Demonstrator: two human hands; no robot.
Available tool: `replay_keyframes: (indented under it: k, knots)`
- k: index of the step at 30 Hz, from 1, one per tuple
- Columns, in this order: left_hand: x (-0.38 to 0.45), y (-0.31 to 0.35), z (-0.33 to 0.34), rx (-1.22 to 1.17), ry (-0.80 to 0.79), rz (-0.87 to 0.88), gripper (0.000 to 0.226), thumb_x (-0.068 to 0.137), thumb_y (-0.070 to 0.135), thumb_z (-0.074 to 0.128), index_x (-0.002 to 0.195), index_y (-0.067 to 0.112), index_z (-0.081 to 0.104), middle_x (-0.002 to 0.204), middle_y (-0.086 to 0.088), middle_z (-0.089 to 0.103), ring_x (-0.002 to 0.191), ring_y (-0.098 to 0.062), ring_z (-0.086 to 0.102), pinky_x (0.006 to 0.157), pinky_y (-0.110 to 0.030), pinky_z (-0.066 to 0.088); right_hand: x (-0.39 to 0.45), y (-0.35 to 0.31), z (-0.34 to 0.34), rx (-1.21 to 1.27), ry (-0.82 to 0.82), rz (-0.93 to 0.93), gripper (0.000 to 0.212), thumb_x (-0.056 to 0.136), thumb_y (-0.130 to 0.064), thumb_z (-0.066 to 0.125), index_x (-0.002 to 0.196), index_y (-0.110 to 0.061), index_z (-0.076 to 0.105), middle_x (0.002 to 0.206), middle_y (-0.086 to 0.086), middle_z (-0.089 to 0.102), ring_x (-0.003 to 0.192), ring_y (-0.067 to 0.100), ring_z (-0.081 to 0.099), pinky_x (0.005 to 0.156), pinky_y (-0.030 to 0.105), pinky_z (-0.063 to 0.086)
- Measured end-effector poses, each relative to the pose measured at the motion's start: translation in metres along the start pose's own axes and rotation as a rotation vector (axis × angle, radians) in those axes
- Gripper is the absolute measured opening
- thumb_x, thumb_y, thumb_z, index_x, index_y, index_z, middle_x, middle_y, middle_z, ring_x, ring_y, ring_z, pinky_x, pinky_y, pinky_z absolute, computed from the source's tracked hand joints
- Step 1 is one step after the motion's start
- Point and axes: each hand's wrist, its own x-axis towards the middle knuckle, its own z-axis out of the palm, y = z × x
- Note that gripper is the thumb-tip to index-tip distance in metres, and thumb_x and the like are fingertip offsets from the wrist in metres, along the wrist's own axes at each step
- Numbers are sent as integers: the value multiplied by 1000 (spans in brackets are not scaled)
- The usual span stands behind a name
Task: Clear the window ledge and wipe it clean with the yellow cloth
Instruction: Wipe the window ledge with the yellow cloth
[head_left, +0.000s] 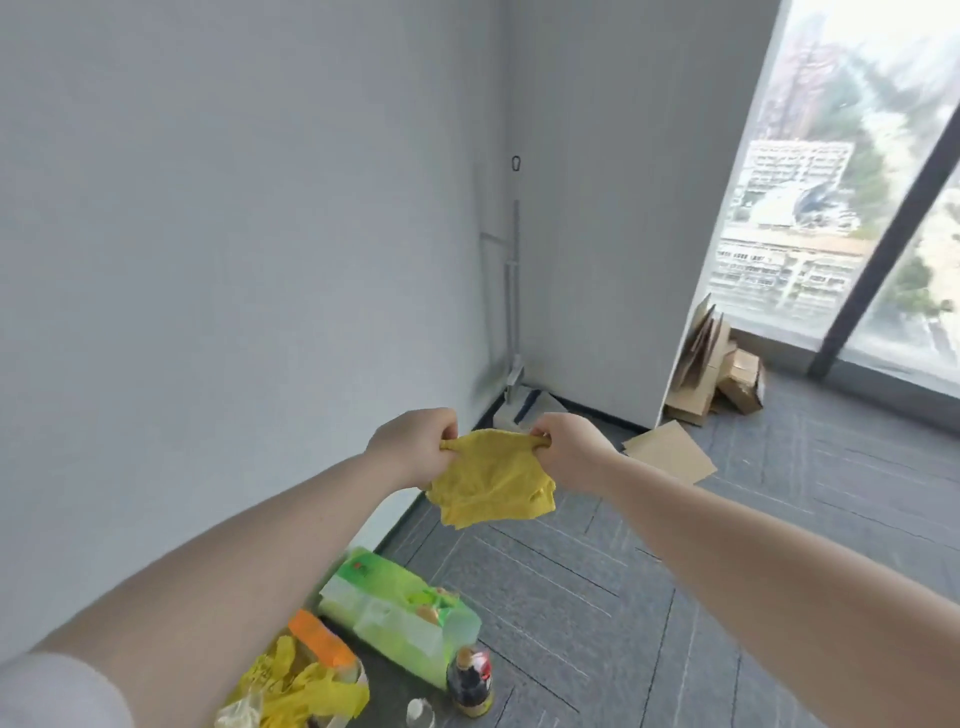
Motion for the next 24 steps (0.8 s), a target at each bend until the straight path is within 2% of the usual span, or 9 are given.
replay_keyframes:
  k: [4,8,10,12,16,19,22,24]
  knots:
    - [92,60,17,-6,-65,172,7,83,27,57,82,23,51,83,4,60,80,-20,56,65,-31,42,26,70,-46,-7,87,144,32,88,-8,44,111,-20,62,101,0,59,86,20,53,65,26,42]
    - [182,124,37,41,-160,342,8,84,27,58,83,24,51,85,6,59,84,-21,57,70,-33,45,47,139,-92,-10,152,295,30,91,-8,43,110,-20,63,103,3,59,87,23,57,64,29,50]
    - [221,161,48,54,-188,416,10,83,28,60,82,26,50,85,6,59,88,-23,58,71,-32,44,53,173,-115,-6,199,365,32,91,-7,43,112,-19,63,102,2,58,86,24,56,61,27,47]
    - [250,199,57,57,-213,478,13,84,28,62,82,27,49,86,6,58,87,-22,56,70,-29,42,53,203,-136,3,233,435,33,90,-6,43,114,-19,62,102,3,57,87,24,55,65,26,44]
    - [308,284,84,64,-287,574,10,85,29,62,83,27,52,90,3,61,86,-22,58,70,-31,45,53,280,-180,39,312,565,32,89,-8,46,114,-19,63,110,5,62,96,26,58,75,33,52]
    - [349,346,104,58,-307,644,11,86,29,63,95,28,56,97,6,62,90,-18,58,72,-31,48,57,343,-211,94,356,618,30,89,-8,47,110,-19,64,102,2,61,88,23,58,69,31,52]
    - [389,407,123,88,-326,677,22,88,30,62,110,29,62,101,10,61,96,-15,57,80,-31,50,71,407,-245,123,382,615,30,89,-9,48,112,-19,64,106,2,63,89,22,58,70,30,50]
    - [416,447,132,137,-333,680,23,89,30,61,111,28,65,106,8,64,100,-16,58,85,-34,51,85,446,-271,155,395,616,30,90,-8,48,113,-17,64,105,3,63,86,20,56,67,28,46]
